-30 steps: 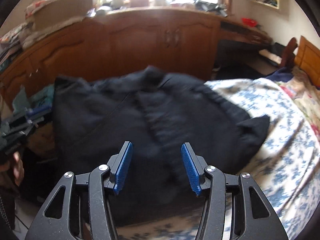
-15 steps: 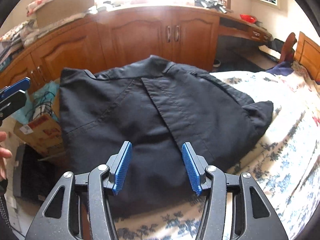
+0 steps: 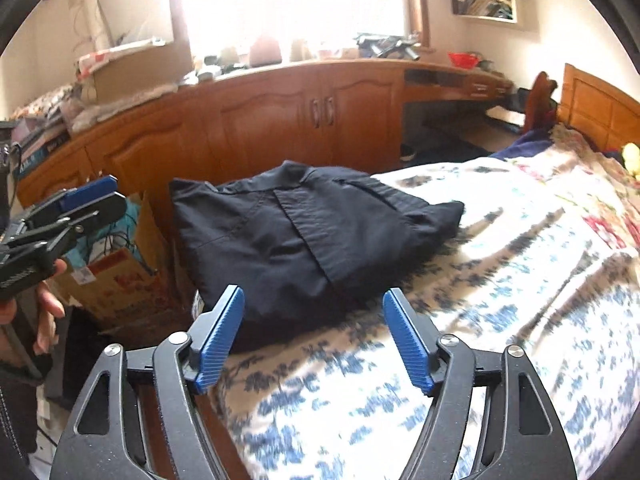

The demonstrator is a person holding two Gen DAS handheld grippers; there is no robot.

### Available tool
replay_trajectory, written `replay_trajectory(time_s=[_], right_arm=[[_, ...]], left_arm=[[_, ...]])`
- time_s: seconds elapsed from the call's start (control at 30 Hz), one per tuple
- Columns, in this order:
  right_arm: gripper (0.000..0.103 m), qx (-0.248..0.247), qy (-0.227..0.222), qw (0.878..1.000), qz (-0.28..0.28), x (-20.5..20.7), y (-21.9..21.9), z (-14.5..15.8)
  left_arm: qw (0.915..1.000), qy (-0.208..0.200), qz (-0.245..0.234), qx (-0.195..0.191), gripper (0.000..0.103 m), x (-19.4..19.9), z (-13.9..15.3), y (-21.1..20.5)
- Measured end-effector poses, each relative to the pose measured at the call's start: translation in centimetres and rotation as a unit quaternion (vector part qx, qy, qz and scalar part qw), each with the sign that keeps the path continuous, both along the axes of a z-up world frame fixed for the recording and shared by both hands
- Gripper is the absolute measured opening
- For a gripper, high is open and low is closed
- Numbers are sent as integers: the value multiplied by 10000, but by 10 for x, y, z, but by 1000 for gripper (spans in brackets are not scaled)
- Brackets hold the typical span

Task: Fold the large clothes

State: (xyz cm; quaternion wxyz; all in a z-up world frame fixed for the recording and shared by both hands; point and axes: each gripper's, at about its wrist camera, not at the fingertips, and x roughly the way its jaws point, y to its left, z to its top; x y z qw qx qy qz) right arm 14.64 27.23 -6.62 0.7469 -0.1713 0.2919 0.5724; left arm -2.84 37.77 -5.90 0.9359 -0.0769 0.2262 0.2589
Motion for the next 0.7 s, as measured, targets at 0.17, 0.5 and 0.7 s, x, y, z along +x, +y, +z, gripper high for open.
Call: replay_trajectory(time_s=[0.17, 0.5, 0.7], right_arm=[[80, 220, -168, 9994, -216, -5, -45, 18], [84, 414, -242, 9962, -725, -13, -133, 28], [84, 352, -341, 9910, -1243, -12, -193, 15]], left_arm=[[9995, 12, -296, -80, 58, 7, 4, -34], [9974, 311, -618, -213, 58, 34, -9, -97], [9924, 365, -1104, -397, 59, 54, -23, -140]])
